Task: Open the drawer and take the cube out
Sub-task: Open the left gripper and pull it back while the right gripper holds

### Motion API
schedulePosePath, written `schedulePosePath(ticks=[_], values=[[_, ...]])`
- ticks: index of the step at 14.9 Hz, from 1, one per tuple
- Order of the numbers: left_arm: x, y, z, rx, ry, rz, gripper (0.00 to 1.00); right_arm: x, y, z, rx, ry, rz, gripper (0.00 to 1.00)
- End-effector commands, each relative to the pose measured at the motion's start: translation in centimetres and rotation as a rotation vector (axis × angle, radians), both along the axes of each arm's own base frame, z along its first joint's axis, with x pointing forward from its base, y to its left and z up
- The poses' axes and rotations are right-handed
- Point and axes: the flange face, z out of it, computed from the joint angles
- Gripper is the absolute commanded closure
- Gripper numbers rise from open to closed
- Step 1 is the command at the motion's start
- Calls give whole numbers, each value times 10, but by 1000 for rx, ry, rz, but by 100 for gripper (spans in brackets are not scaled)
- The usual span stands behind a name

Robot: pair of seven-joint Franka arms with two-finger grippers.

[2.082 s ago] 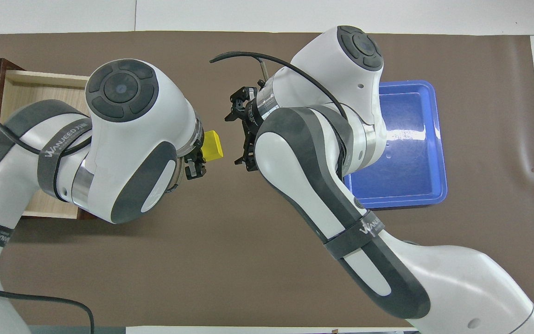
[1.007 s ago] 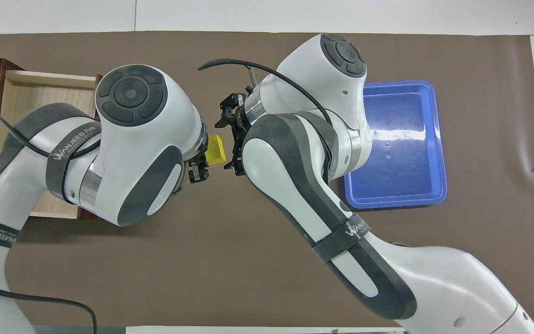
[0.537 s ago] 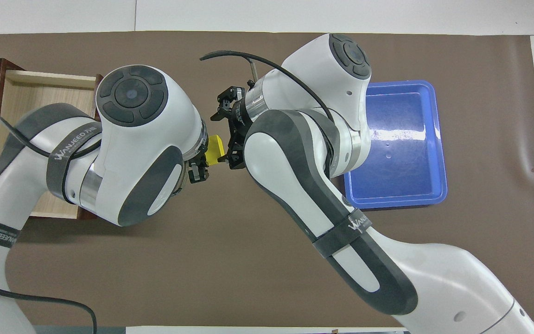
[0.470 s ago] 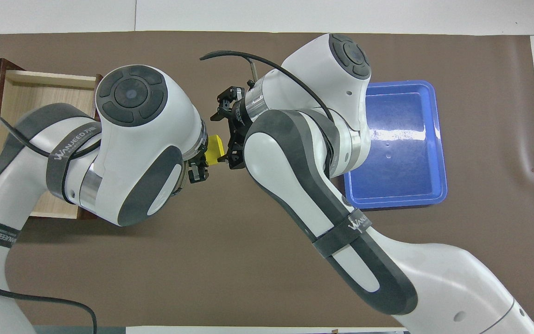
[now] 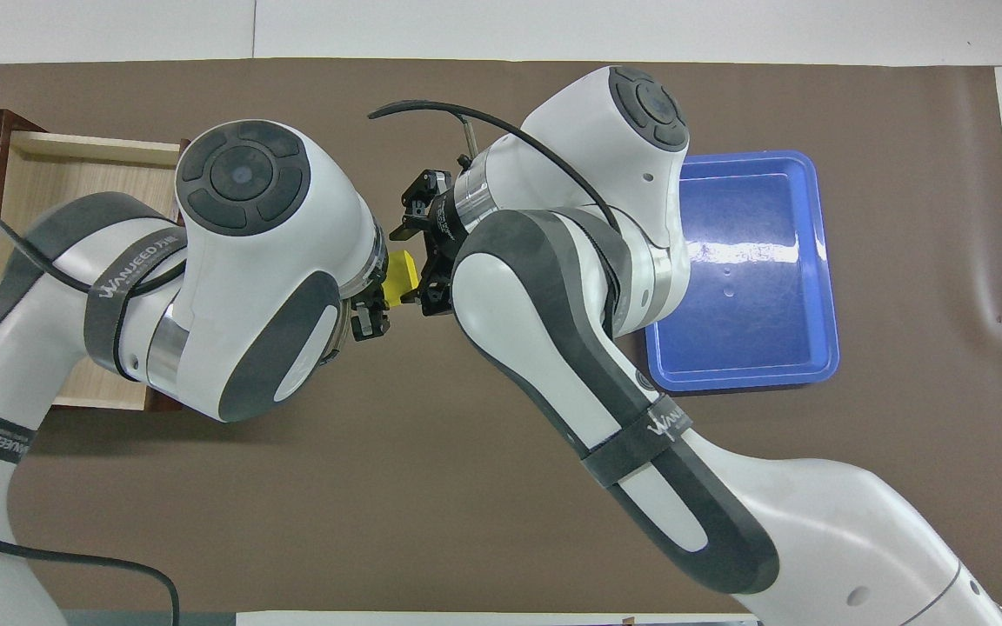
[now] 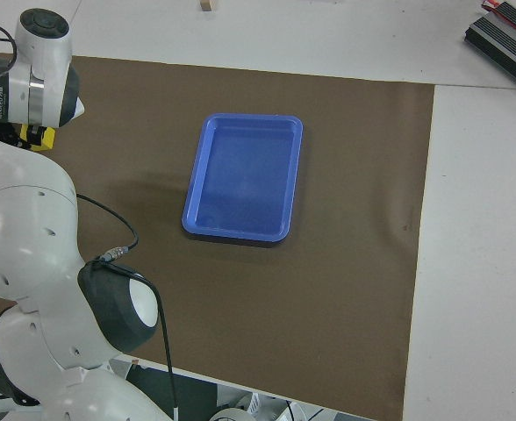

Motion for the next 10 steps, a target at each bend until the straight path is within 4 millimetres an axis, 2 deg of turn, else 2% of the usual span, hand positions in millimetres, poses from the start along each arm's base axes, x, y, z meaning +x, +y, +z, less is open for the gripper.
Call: schedulePosePath(ticks=[1,2,5,6,7,8,10], values=[[-7,-2,1,-6,-1,-17,100,6,2,1,10,0,-23,76],[-6,-1,1,-6,-1,-15,100,6,2,0,3,-4,-14,100],[-6,-1,1,-6,-1,-15,100,4,4,0,-7,-41,27,100],[-7,-2,1,-6,-1,-18,94,4,4,0,-8,-40,26,100],[-6,0,1,-5,0,-15,32,4,3,0,-9,-37,25,100],[-5,3,1,-3,3,-21,0,5,3,0,-8,-38,24,100],[-3,11,-2,4,13,-60,0,4,4,0,-8,-40,24,100]])
